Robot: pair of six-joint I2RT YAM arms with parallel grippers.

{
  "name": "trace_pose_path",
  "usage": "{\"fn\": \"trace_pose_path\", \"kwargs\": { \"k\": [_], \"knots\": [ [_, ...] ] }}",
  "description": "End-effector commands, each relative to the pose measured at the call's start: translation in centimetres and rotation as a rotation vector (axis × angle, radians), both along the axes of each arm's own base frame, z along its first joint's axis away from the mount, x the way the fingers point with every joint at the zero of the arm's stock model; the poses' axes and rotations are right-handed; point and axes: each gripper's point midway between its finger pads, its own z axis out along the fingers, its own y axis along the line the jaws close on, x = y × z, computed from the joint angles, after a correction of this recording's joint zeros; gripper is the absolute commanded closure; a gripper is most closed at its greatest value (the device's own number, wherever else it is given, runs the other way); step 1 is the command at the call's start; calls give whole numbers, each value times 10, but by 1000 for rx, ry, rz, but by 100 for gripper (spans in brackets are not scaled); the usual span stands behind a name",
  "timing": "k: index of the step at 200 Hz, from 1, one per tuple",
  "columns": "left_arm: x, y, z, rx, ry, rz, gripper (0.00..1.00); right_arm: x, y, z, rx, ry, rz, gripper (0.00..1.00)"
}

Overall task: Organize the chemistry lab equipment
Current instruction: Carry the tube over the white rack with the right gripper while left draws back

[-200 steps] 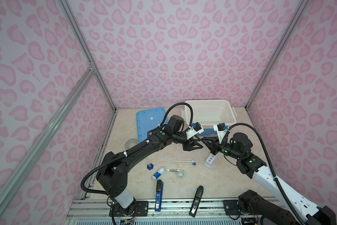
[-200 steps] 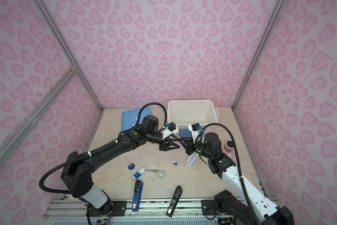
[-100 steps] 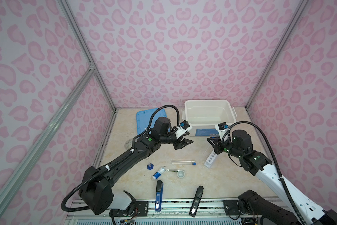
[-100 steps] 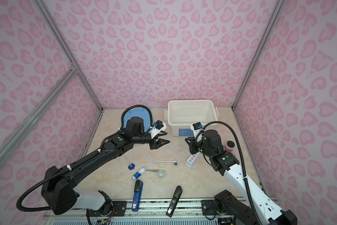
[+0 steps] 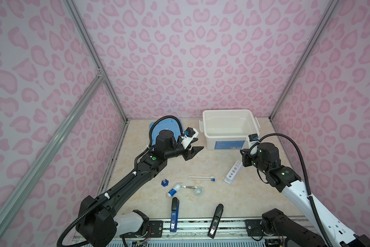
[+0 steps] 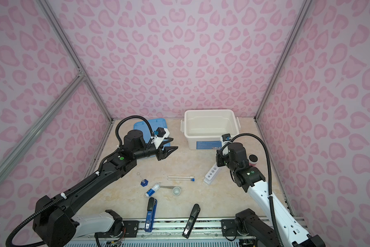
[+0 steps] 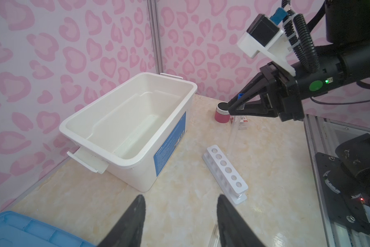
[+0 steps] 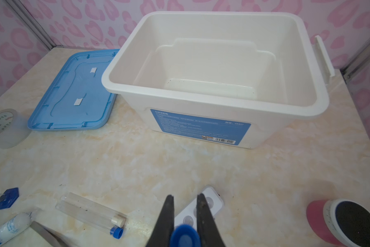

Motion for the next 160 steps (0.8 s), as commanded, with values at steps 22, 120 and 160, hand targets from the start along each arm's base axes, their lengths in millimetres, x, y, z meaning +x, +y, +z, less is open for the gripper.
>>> {"fn": "trace_pose_path", "kwargs": {
  "k": [22, 120, 160],
  "knots": [
    [-1, -3, 9, -31, -24, -18, 44, 17, -16, -2, -56, -31, -83, 92],
    [2, -3, 6, -31, -20, -13, 44, 29, -22, -12, -51, -92, -138, 91],
    [2, -3, 6, -27, -22, -9, 44, 31, -22, -16, -33, -111, -148, 90]
  ]
}}
